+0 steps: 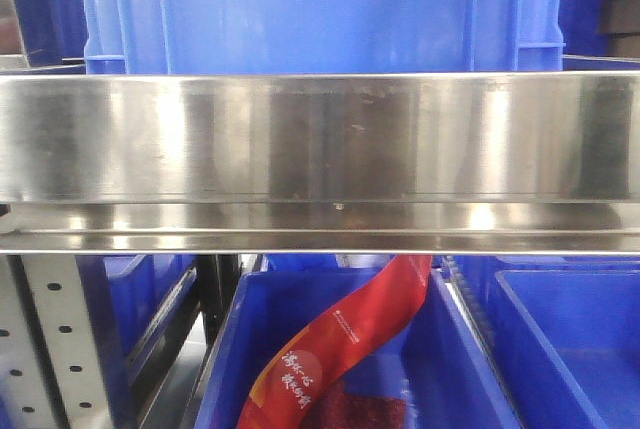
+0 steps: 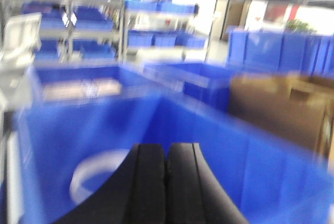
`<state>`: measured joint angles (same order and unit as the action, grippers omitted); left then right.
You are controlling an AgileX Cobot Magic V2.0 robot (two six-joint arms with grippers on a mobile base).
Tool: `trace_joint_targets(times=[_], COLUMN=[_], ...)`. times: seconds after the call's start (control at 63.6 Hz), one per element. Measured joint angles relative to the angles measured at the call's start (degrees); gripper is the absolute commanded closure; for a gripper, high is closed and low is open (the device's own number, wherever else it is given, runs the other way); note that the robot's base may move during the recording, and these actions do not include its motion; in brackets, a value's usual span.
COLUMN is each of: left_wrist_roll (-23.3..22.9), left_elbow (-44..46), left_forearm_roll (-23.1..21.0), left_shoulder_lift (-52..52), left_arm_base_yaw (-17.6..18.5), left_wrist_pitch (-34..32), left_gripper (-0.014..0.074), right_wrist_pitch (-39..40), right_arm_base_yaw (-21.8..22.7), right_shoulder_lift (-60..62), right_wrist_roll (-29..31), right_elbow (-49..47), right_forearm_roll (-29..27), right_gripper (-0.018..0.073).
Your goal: Grab PVC pipe and place in blue bin
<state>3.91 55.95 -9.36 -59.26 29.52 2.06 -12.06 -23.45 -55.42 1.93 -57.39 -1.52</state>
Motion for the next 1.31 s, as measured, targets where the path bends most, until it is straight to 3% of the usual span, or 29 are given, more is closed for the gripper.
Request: trace_joint_targets(times=[0.189, 0.378, 0.629, 1.117, 1.306], left_wrist_roll=[0.0, 0.0, 0.0, 0.0, 0.0], left_elbow=[-15.1, -22.2, -22.9, -22.9, -22.9], left_forearm_roll=[-0.9, -1.0, -1.0, -1.0, -1.0], left_shoulder_lift=[13.8, 25.0, 30.9, 31.1, 31.1], left_arm_base_yaw=[0.0, 0.0, 0.0, 0.0, 0.0], left_wrist_pitch=[-0.6, -1.1, -0.6, -0.6, -0.6], left_gripper=[0.0708, 0.0708, 0.0708, 0.0708, 0.0708], right_wrist_pitch=[0.5, -2.2, -2.3, -2.3, 0.4], right_arm_base_yaw=[0.0, 0.0, 0.0, 0.0, 1.2], right_shoulder_lift=[11.2, 19.2, 21.6, 21.6, 24.3], right_wrist_roll=[0.0, 0.0, 0.0, 0.0, 0.0], right_elbow=[9.6, 11.3, 11.3, 11.3, 16.8], right_forearm_roll=[0.0, 0.0, -0.1, -0.3, 1.5], right_gripper=[0.0727, 0.0727, 0.0727, 0.0727, 0.0727])
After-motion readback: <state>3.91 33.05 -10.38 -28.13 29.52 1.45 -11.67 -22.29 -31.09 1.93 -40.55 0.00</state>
